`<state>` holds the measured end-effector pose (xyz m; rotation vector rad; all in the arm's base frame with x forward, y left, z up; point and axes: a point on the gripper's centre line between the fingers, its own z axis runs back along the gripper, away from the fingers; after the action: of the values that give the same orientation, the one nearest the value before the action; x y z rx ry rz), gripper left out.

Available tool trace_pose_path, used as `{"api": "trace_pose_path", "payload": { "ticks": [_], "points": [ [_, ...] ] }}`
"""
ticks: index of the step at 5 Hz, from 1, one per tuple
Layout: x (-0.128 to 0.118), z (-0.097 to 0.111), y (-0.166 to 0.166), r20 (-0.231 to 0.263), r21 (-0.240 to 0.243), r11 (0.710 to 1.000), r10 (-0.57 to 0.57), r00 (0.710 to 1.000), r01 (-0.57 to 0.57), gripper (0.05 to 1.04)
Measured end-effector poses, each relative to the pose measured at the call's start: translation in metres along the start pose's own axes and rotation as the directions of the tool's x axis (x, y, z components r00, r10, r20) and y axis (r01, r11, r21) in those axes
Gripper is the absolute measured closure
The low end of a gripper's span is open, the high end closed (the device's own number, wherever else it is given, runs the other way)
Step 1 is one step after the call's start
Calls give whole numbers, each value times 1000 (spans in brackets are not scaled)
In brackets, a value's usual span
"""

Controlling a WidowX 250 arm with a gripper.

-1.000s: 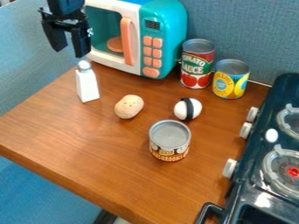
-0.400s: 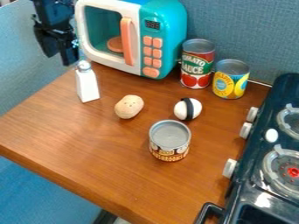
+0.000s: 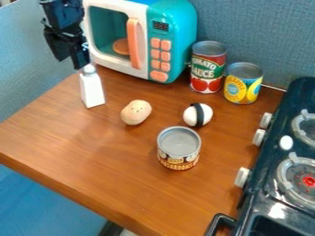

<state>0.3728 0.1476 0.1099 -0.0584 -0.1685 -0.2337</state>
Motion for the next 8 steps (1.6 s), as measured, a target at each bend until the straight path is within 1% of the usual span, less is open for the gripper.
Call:
{"api": "trace_pose_path", "payload": {
  "ticks": [1, 2, 3, 4, 5, 6, 7, 8],
  "points": [
    [3, -8, 3, -16, 3, 1000, -14, 1000, 15, 82],
    [7, -8, -1, -24, -7, 999, -35, 999, 35, 82],
    [5, -22, -6, -81, -37, 998, -63, 995, 60, 82],
    [7, -22, -9, -83, -30, 997, -78, 994, 75, 82],
    [4, -36, -8, -133, -22, 997, -75, 988, 73, 139],
    [4, -39, -7, -143, -10, 998, -56, 988, 55, 409],
    [8, -36, -7, -133, -16, 999, -37, 990, 36, 499],
    [9, -34, -10, -128, -30, 999, -20, 992, 16, 499]
  ]
}}
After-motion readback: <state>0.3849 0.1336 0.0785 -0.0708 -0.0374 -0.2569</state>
